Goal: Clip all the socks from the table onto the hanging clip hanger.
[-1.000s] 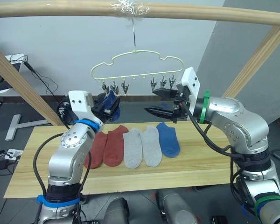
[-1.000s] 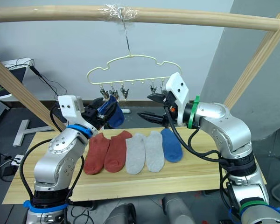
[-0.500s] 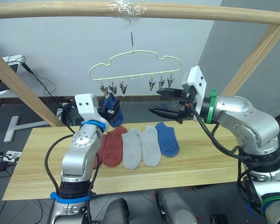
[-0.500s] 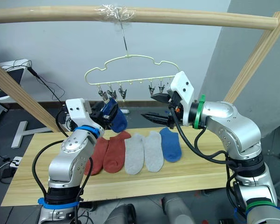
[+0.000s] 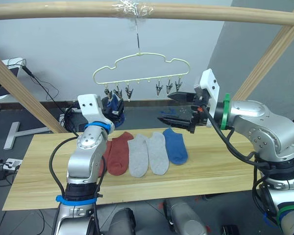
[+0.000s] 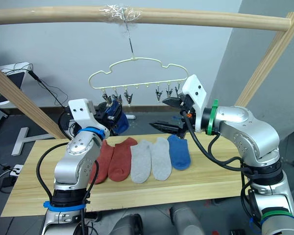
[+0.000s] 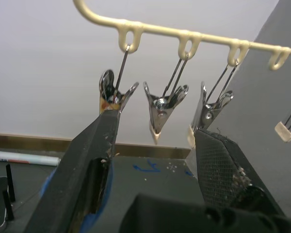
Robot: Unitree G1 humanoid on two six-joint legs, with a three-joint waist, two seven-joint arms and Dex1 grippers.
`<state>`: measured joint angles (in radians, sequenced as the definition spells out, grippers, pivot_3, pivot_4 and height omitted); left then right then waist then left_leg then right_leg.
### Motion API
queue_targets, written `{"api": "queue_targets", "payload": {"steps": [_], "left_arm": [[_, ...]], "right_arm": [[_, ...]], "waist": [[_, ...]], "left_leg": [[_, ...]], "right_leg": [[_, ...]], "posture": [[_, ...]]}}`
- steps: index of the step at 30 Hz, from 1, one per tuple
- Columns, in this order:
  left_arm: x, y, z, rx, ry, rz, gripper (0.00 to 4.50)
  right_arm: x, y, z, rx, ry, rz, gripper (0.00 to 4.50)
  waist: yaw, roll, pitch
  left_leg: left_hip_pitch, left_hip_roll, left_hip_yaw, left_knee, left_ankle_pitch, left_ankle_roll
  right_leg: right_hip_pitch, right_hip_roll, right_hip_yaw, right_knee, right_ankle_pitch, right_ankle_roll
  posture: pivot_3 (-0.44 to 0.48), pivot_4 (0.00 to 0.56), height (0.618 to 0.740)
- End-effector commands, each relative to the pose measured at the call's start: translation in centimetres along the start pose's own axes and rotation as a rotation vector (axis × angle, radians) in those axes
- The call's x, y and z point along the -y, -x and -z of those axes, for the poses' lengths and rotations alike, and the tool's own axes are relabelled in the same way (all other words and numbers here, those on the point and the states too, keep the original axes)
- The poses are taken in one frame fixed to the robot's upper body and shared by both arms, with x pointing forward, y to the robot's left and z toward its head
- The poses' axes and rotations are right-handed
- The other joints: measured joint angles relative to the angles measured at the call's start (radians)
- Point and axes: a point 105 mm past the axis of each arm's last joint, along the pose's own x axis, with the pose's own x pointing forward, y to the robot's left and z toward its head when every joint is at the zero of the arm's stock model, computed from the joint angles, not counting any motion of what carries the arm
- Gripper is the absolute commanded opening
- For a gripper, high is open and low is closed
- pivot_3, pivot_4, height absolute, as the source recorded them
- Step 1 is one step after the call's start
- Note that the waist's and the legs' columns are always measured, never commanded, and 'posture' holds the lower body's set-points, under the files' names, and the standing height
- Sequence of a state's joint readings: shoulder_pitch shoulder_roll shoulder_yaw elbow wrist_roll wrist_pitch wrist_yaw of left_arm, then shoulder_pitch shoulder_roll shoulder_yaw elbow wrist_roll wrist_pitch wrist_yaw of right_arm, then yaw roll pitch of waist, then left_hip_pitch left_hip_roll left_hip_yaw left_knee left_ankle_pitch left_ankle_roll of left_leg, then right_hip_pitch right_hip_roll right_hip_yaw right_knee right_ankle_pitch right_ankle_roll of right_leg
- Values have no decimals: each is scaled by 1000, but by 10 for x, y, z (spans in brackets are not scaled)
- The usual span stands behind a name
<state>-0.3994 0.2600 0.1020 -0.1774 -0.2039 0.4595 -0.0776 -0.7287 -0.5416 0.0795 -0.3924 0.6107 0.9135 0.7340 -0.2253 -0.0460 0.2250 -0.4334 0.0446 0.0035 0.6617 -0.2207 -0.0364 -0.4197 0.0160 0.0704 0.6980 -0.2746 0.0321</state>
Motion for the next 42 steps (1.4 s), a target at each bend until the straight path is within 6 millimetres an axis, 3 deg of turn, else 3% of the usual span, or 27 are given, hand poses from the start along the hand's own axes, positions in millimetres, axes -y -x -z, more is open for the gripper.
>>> {"api": "queue_targets", "payload": {"steps": [1,16,19,42], "left_arm": [[-1,-2,-13,54,-7,-10,2808],[4,-9,-13,52,2,-7,2808],[5,-10,-13,51,12,-6,1948],[-7,-13,-10,30,31,-99,1948]], "right_arm": [[-3,5,-20,46,74,8,4463],[-4,7,-20,43,85,14,4463],[-4,7,-19,40,83,15,4500],[-5,8,-16,32,75,21,4500]], "waist": [[-2,0,0],[-11,0,0],[-17,0,0],[-28,0,0]], "left_leg": [[0,0,0,0,0,0],[0,0,0,0,0,0],[0,0,0,0,0,0],[0,0,0,0,0,0]], "right_leg": [[0,0,0,0,0,0],[0,0,0,0,-1,1],[0,0,0,0,-2,3],[0,0,1,0,-3,5]], "posture": [[-317,187,740],[-329,195,740],[-331,196,740],[-337,205,740]]}}
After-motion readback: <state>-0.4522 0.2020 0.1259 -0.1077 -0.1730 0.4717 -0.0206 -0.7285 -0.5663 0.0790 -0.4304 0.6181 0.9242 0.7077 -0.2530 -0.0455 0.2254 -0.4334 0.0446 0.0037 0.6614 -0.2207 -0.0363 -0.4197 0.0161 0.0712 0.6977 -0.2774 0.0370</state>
